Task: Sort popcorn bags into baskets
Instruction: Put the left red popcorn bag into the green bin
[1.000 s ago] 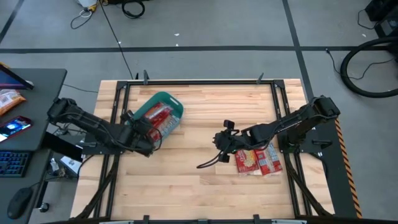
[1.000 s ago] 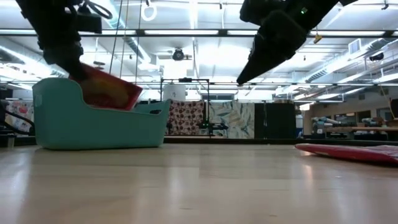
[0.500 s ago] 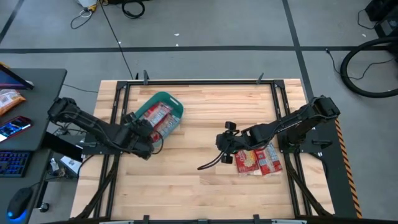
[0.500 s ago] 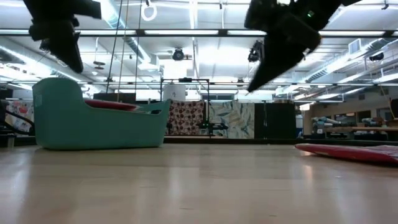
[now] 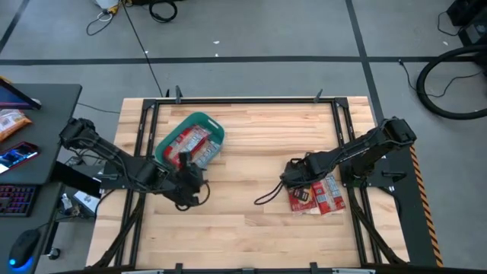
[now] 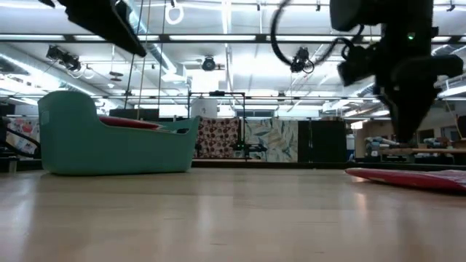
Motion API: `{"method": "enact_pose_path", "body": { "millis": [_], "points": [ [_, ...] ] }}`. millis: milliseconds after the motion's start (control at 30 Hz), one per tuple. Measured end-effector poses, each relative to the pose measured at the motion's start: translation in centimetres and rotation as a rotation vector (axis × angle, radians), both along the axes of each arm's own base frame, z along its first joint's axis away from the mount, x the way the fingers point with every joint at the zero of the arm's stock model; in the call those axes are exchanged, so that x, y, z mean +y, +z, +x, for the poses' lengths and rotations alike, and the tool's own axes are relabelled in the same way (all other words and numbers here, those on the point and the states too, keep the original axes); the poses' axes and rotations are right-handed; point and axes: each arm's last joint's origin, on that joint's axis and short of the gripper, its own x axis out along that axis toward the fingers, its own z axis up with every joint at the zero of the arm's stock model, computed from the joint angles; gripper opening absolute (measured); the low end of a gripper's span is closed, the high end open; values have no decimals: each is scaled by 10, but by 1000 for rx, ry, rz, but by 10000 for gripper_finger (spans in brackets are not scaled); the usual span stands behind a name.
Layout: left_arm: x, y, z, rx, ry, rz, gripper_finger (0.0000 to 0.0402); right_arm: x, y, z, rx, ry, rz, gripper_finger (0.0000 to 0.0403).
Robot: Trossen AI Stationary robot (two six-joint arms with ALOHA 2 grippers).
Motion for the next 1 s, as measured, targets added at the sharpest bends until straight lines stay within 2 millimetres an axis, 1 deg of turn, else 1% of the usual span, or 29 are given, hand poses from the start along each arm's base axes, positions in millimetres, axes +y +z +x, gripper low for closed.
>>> {"method": "enact_pose_path", "body": {
  "millis": [100, 200, 267, 333, 400, 433, 533, 600, 633, 700, 767, 867, 1000],
  "points": [
    [-4, 0, 5, -26, -86, 0, 172, -1, -8, -11, 82, -81, 38, 80],
    [-4, -1, 5, -19, -103, 4, 172, -2, -20, -22, 152, -131, 85, 80],
    [-4, -1, 5, -22, -96, -16, 172, -2, -29, -24, 147, -148, 107, 80],
    [-6, -1, 6, -20, -118, -58, 172, 0, -37, -21, 80, -129, 164, 80],
    [-8, 0, 8, -28, -158, -104, 172, 4, -42, -9, -59, -52, 228, 80],
    [-10, -2, 11, -40, -175, -118, 172, 6, -42, 0, -158, -2, 247, 80],
    [-16, -12, 16, -57, -240, -112, 172, 12, -32, 29, -506, 140, 229, 80],
    [-20, -18, 22, -64, -272, -108, 172, 13, -23, 42, -664, 225, 221, 80],
    [-20, -22, 23, -47, -276, -99, 172, 13, -18, 46, -698, 262, 224, 80],
    [-22, -30, 26, -12, -276, -86, 172, 14, -8, 52, -715, 300, 232, 80],
    [-24, -38, 30, 12, -274, -76, 172, 14, -3, 53, -678, 304, 220, 80],
    [-27, -52, 36, 56, -272, -60, 172, 12, -4, 49, -597, 292, 185, 80],
    [-34, -74, 48, 95, -271, -56, 172, 10, -6, 46, -562, 271, 161, 80]
  ]
}}
